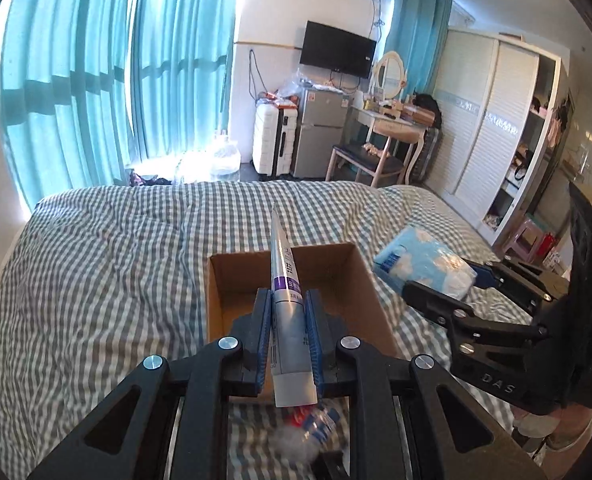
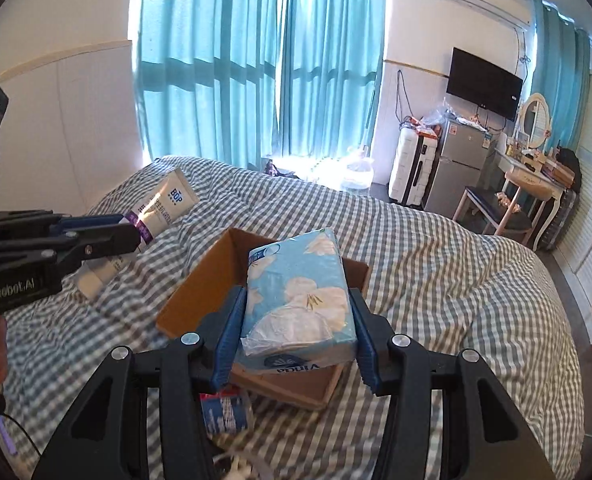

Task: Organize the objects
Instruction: 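Carry tube and tissue pack into the box and open both tools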

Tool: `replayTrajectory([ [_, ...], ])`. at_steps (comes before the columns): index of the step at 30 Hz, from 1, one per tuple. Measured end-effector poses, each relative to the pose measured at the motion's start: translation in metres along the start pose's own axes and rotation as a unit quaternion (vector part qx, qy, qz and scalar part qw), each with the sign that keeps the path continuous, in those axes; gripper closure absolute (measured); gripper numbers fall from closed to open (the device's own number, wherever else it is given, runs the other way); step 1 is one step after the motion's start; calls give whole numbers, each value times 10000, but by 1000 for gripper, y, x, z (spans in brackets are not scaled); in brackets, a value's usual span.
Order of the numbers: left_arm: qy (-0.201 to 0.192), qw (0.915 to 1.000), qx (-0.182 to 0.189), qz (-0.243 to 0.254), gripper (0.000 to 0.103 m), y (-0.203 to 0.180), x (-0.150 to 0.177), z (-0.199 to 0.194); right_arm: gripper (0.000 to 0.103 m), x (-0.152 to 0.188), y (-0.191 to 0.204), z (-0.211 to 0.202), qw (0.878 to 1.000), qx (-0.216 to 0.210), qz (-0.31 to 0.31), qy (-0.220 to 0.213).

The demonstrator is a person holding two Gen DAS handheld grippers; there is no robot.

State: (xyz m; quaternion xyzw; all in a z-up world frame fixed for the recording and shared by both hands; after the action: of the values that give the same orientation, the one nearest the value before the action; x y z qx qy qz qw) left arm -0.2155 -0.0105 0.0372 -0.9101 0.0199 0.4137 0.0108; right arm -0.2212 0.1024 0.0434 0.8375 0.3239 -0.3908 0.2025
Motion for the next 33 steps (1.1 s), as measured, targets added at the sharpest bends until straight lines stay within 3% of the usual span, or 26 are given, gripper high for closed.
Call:
replayTrajectory([
  [9,606,9979,-33,211,86,-1,1,98,54,-4,-44,109,9936,-242,761,793],
  [15,879,9955,116,335,86,-6,18,142,54,2,-60,145,9929,-231,699,930],
  [21,1087,9932,275,325,86,-10,32,169,54,16,-53,166,9950,40,272,961],
  [27,1140,9923,234,426,86,-12,45,180,52,24,-55,166,9957,-85,318,870],
  [29,1157,9923,257,349,85,-10,47,178,50,25,-57,161,9955,-167,442,818],
  [31,1197,9919,323,288,84,-9,46,175,40,23,-63,152,9949,-296,607,753],
  [33,1162,9922,353,272,76,-8,42,167,35,20,-63,141,9948,-319,707,662],
])
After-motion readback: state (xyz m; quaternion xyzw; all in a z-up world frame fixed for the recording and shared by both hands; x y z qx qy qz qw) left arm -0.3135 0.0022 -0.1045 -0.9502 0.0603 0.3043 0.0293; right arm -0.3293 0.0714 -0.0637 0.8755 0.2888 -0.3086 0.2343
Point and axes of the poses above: each gripper's, at about its wrist camera, not at the fingertips, and z roughly the way its jaws point, y to its left, x to its underside, the point moved 2 cm from there along z, roughly the way its jaws point, and after that the axes turned 10 degrees about -x, right-handed, at the moved point
